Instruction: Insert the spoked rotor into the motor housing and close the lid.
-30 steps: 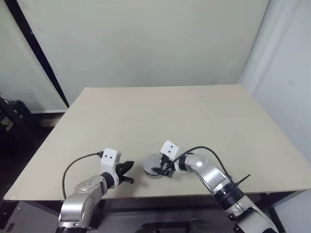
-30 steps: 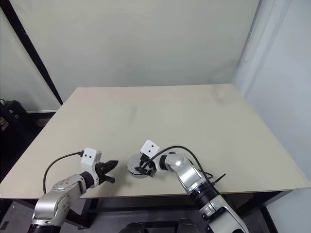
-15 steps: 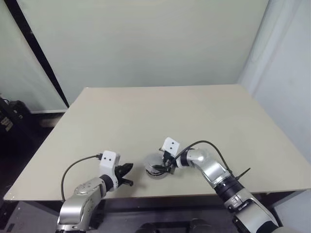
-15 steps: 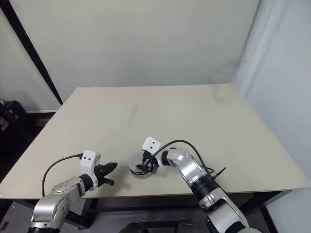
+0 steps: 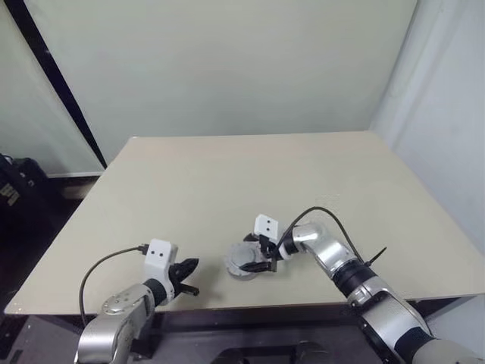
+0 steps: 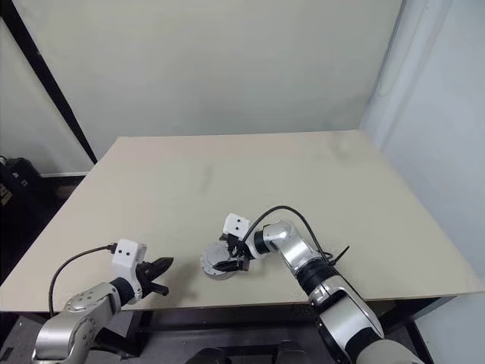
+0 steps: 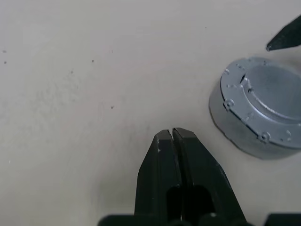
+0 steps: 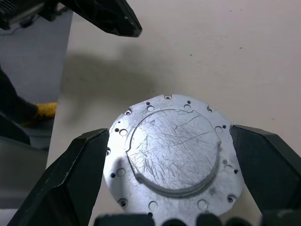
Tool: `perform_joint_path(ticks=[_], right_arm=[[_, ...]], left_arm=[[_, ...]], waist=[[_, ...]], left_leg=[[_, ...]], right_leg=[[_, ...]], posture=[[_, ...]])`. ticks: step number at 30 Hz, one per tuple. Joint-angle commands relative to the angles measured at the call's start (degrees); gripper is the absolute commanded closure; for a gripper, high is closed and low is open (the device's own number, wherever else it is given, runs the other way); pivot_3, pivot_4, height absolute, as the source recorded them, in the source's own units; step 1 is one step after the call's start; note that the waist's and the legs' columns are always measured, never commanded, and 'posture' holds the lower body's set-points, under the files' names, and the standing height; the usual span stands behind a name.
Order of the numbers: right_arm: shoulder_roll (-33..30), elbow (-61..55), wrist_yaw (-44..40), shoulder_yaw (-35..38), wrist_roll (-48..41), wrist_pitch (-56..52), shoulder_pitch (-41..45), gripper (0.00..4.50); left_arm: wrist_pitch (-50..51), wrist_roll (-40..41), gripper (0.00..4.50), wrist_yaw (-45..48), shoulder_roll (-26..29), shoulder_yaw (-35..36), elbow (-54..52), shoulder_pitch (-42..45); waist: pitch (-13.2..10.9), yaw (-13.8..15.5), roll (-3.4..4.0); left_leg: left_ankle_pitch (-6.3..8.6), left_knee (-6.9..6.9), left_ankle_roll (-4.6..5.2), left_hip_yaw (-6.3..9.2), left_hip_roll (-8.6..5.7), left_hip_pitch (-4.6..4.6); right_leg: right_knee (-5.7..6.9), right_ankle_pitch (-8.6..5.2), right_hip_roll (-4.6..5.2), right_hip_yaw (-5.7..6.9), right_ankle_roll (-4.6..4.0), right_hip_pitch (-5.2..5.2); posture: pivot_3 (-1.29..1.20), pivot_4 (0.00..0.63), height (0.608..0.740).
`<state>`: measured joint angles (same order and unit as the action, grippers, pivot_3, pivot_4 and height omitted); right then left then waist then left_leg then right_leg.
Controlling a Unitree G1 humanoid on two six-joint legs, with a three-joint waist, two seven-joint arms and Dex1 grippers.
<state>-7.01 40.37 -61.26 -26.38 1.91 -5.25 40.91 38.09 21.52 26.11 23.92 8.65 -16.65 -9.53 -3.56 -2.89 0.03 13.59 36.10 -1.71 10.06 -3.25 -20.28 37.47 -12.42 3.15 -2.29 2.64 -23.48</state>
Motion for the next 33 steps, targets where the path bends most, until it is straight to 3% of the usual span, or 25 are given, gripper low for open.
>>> perform_joint_path(ticks=[1, 22, 25, 26, 27, 33], right_arm=[[1.3, 3.1, -0.8, 1.3, 0.2, 3.4, 3.4, 0.04], [4.2, 17.5, -4.5, 1.8, 4.6, 10.3, 9.3, 0.04], [4.4, 17.8, -4.4, 2.1, 5.1, 10.4, 9.3, 0.89], [4.4, 17.8, -4.0, 2.2, 5.2, 10.3, 9.3, 0.89], [4.5, 17.8, -3.5, 2.4, 5.2, 10.0, 9.3, 1.17], [5.1, 17.1, -3.3, 3.3, 4.8, 9.0, 8.7, 1.30]], left_arm=[[0.1, 1.3, 4.50, -0.4, 0.3, 2.0, -3.5, -0.3], [2.0, 1.8, 4.50, -1.3, 0.3, 1.5, -6.2, -1.7], [2.2, 1.7, 4.50, -1.1, 0.4, 1.2, -6.1, -1.3], [2.3, 1.6, 4.50, -1.1, 0.3, 0.7, -6.1, -0.9], [2.2, 1.5, 4.50, -0.9, 0.2, 0.1, -5.9, -0.5], [2.2, 1.5, 4.50, -1.1, -0.4, -1.6, -5.4, 1.4]], waist=[[0.0, 0.0, 0.01], [0.0, 0.0, 0.05], [0.0, 0.0, 0.04], [0.0, 0.0, 0.05], [0.0, 0.0, 0.05], [0.0, -0.1, 0.05]], left_leg=[[0.00, 0.00, 0.00, 0.00, 0.00, 0.00], [0.00, -0.01, 0.00, 0.00, 0.01, 0.06], [0.00, -0.01, 0.00, 0.00, 0.01, 0.06], [0.00, -0.01, 0.00, 0.00, 0.01, 0.06], [0.00, -0.01, 0.00, 0.00, 0.01, 0.07], [-0.02, -0.01, -0.03, 0.00, 0.01, 0.12]], right_leg=[[0.01, 0.00, 0.00, 0.00, -0.01, -0.01], [0.08, 0.03, -0.04, -0.03, -0.06, -0.02], [0.08, 0.04, -0.04, -0.03, -0.07, -0.01], [0.08, 0.04, -0.04, -0.03, -0.07, -0.01], [0.08, 0.04, -0.04, -0.03, -0.07, -0.01], [0.12, 0.05, -0.05, -0.04, -0.09, 0.02]], posture=[[0.00, 0.000, 0.740], [0.00, 0.000, 0.740], [0.00, 0.000, 0.740], [0.00, 0.000, 0.740], [0.00, 0.000, 0.740], [0.00, 0.000, 0.740]])
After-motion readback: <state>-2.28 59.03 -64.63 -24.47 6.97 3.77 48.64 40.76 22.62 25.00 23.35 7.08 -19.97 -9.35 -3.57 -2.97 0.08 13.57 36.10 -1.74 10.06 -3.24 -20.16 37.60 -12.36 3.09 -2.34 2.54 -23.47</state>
